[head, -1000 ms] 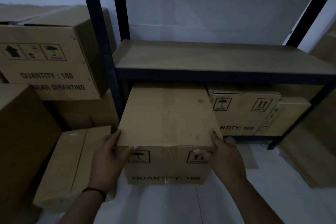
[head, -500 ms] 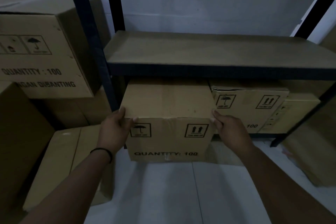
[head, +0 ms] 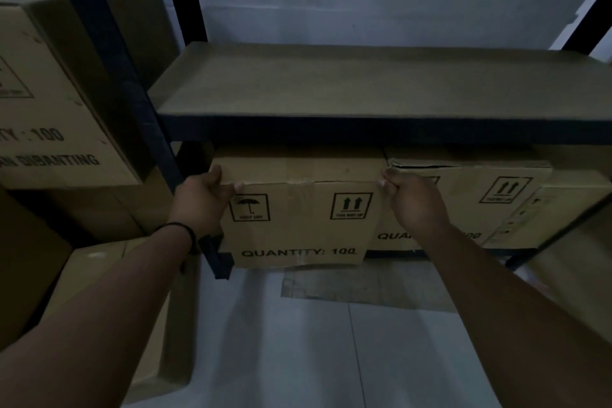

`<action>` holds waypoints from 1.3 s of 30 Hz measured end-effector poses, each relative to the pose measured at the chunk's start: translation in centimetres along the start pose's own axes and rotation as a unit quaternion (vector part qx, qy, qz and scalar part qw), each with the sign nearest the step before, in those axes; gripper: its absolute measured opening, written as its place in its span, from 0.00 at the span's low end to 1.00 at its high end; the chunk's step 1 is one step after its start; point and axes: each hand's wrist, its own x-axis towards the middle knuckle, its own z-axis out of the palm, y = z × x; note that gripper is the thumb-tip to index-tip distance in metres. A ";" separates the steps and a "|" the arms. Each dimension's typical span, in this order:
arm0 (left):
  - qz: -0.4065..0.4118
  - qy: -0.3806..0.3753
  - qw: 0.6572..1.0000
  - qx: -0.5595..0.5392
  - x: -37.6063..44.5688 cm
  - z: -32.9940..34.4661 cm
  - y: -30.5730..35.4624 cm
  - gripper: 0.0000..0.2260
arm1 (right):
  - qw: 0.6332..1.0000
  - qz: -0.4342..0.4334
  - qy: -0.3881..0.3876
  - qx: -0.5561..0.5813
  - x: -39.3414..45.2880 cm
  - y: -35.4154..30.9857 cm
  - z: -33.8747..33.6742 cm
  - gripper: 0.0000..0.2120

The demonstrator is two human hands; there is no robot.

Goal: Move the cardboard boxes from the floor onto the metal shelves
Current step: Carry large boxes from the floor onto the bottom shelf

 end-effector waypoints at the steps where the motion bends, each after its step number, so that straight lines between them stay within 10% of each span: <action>1: -0.003 0.001 1.000 -0.001 0.4 0.1 0.1 0.29 | 1.000 0.000 0.002 -0.013 0.4 -0.1 0.0 0.18; 20: -0.013 -0.012 1.000 0.011 3.6 0.9 0.8 0.29 | 0.995 0.020 -0.018 -0.099 3.4 -1.4 0.1 0.20; 27: -0.006 -0.136 0.990 0.026 2.4 0.1 -0.1 0.35 | 0.979 0.043 -0.163 -0.113 2.2 -1.1 -0.4 0.29; 39: 0.009 -0.067 0.997 0.025 -7.7 -1.7 -0.2 0.29 | 0.971 0.046 -0.193 -0.137 -6.8 -2.3 -3.8 0.37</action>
